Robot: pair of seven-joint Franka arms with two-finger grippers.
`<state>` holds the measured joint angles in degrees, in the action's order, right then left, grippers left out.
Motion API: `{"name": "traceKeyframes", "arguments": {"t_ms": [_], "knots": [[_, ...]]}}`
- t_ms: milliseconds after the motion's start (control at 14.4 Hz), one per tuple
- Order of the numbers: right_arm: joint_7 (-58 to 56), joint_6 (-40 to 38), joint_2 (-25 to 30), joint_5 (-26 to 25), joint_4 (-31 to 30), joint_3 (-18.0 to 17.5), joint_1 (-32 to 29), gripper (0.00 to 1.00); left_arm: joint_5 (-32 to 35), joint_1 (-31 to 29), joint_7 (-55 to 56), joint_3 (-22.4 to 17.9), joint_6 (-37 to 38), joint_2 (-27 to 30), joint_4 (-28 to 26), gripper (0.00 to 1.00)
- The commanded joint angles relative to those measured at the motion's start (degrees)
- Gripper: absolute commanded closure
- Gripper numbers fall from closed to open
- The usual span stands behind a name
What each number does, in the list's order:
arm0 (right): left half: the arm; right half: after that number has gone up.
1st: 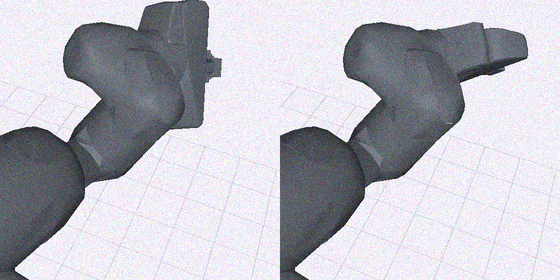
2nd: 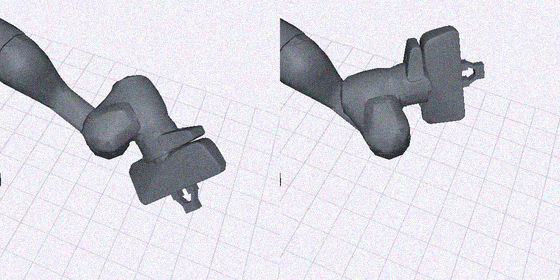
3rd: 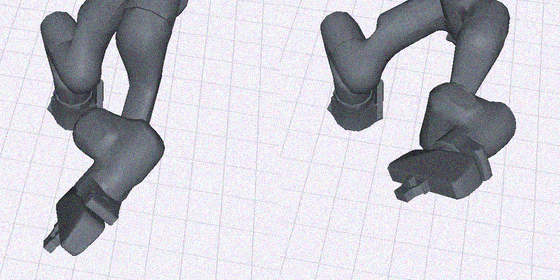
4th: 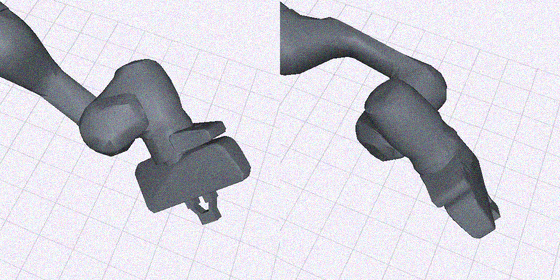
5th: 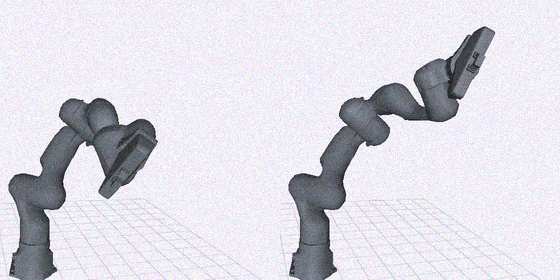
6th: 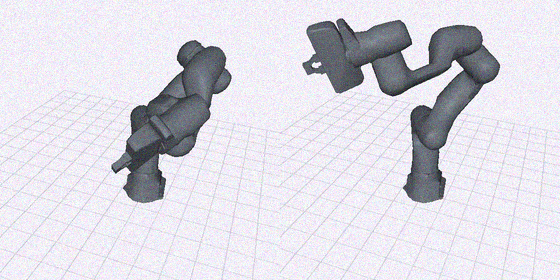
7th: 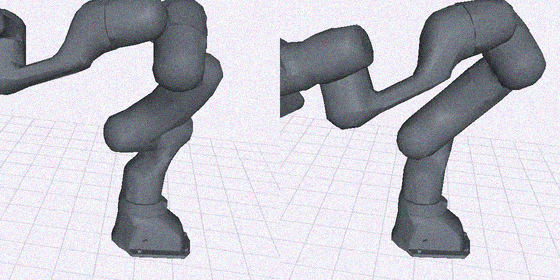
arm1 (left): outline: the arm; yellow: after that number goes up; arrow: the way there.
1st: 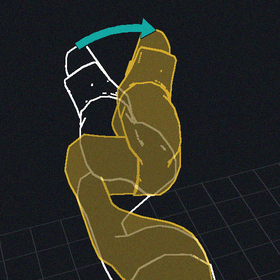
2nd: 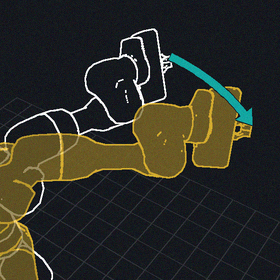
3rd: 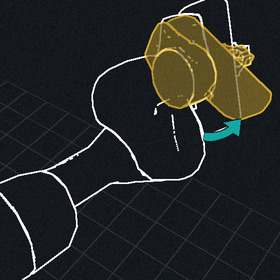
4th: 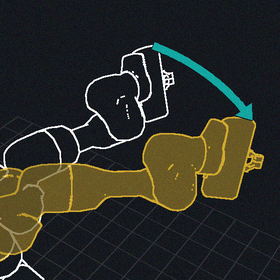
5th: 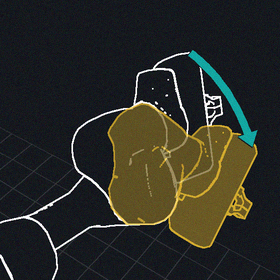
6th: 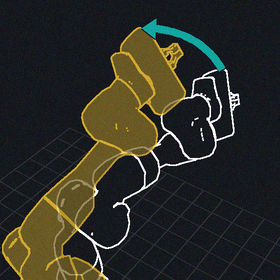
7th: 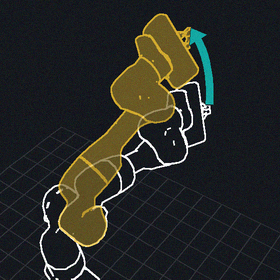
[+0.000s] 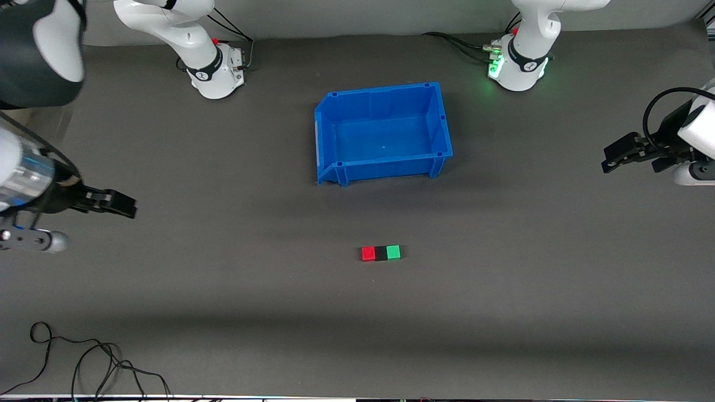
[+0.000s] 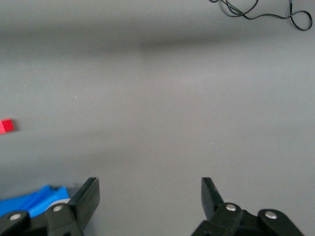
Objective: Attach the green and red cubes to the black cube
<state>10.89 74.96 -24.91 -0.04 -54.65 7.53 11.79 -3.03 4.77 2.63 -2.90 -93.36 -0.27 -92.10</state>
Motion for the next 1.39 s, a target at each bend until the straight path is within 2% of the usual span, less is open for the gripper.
{"name": "traceKeyframes", "arguments": {"t_ms": [0, 278, 487, 766, 1044, 1114, 1322], "knots": [[-5.6, -0.3, 2.5, -1.6, -4.0, 0.8, -1.1, 0.07, 1.0, -1.2, -1.3, 1.4, -0.4, 0.3, 0.4, 0.0], [-6.1, 1.8, 3.1, -1.5, -5.7, 0.9, -1.0, 0.04, 1.9, -1.7, -1.3, 2.5, -0.5, 0.3, 0.3, 0.0], [-6.3, 5.8, 6.4, -1.1, -11.4, 1.1, -1.1, 0.01, 4.3, -1.4, -1.3, 2.5, 0.0, 0.4, 0.3, 0.0], [-10.0, 6.4, 6.4, -1.3, -11.5, 1.2, -2.6, 0.01, 4.2, -1.6, -1.3, 2.4, 0.4, 0.4, 0.3, 0.0], [-11.2, 6.7, 6.7, 1.6, -12.3, 1.3, -4.9, 0.01, 4.2, -1.5, -1.3, 2.4, 1.2, 0.4, 0.2, 0.0], [-11.2, 7.0, 8.2, 1.9, -14.1, 1.7, -4.9, 0.01, 3.8, -1.6, -1.3, 2.4, 1.2, 0.4, 0.3, 0.0], [-11.2, 14.9, 15.8, 1.8, -27.0, 1.8, -4.6, 0.01, 3.6, -1.5, -1.0, 2.4, 1.3, 0.4, 0.3, 0.0]]}}
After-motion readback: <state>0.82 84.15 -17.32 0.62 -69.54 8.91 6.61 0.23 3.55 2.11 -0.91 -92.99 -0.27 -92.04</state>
